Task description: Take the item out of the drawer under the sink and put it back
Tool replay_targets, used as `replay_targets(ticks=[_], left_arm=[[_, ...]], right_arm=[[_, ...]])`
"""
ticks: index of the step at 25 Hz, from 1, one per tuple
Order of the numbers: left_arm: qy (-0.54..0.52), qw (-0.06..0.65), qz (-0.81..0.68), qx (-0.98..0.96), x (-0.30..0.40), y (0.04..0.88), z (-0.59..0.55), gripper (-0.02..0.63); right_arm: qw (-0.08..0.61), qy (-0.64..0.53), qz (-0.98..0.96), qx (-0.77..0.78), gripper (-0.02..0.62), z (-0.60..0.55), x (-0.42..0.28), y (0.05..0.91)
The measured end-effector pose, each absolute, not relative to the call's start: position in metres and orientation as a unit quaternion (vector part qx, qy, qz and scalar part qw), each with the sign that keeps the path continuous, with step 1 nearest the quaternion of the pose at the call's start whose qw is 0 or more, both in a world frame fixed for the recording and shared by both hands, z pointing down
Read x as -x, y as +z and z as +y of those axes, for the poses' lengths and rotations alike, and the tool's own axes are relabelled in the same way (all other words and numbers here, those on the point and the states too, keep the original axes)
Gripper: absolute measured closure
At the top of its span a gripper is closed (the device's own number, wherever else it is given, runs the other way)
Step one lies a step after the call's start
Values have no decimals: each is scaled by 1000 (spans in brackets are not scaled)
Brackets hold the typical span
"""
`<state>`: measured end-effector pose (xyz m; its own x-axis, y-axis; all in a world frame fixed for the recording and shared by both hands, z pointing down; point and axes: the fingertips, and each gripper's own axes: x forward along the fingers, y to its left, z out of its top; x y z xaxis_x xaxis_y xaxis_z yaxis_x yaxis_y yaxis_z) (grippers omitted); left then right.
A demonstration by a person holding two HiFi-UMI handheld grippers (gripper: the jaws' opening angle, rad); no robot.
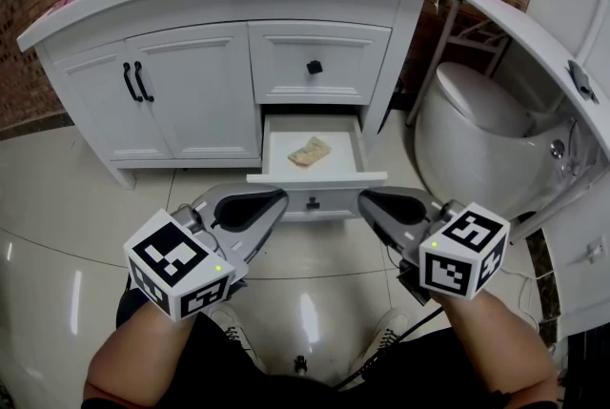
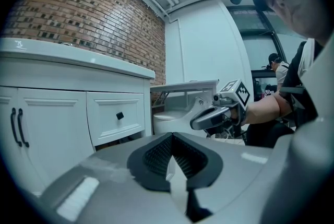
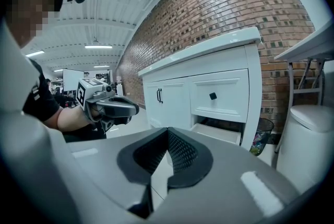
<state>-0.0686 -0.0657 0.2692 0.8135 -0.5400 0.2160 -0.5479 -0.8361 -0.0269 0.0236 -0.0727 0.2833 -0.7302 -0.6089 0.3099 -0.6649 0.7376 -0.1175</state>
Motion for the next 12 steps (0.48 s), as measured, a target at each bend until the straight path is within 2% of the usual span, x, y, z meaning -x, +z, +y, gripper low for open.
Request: replay_targets(ticks=[12], left_arm=[[109,18,-285,-952,67,269,-64,600]], right_arm=[[126,111,-922,-348,588,-74,-26,281]])
